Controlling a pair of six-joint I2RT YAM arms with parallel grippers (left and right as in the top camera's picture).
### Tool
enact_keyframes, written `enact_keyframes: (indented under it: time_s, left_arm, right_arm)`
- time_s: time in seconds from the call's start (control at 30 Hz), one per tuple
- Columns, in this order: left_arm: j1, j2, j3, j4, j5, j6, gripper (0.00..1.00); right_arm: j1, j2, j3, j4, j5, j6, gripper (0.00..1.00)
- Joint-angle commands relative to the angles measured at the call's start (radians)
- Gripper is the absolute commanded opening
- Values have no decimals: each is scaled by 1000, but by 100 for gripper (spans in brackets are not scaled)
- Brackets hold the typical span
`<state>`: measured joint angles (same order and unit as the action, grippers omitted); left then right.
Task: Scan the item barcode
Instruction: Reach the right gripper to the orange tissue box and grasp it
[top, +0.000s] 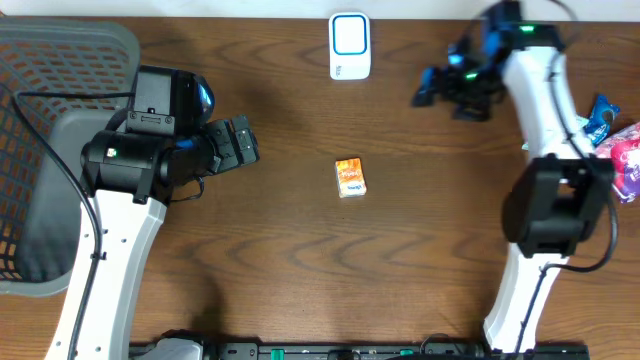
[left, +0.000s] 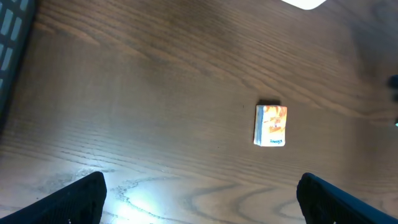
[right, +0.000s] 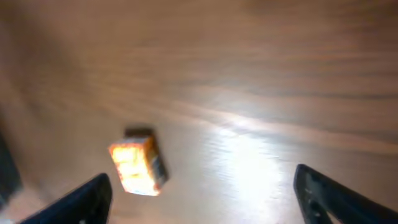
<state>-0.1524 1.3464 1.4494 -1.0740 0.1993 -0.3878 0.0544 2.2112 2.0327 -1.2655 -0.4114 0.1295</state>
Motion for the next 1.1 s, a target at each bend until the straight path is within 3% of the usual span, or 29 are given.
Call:
enact_keyframes:
  time_s: [0.0, 0.2, 0.37, 0.5, 0.63, 0.7, 0.8, 0.87, 1.07]
  left_arm:
    - [3, 0, 7, -2, -10, 13, 98]
    - [3, 0, 7, -2, -10, 13, 98]
    - [3, 0, 7, -3, -10, 13, 98]
    - [3, 0, 7, -3, -10, 13, 98]
    - [3, 0, 7, -3, -10, 13, 98]
    - [3, 0, 7, -3, -10, 13, 98]
    - [3, 0, 7, -2, -10, 13, 98]
    - [3, 0, 7, -2, -10, 13, 98]
    - [3, 0, 7, -2, -10, 13, 98]
  right_arm:
    - [132, -10, -71, -7, 11, -48, 84]
    - [271, -10, -185, 11, 21, -37, 95]
    - [338, -10, -231, 48, 32, -29, 91]
    - [371, -26, -218, 41, 226, 104, 96]
    - [406, -77, -214, 40, 313, 125, 98]
    - [426, -97, -214, 50, 313, 125, 94]
    - [455, -101, -214, 55, 313, 146, 70]
    - [479, -90, -216, 63, 314, 147, 61]
    - [568, -51, -217, 91, 452, 255, 54]
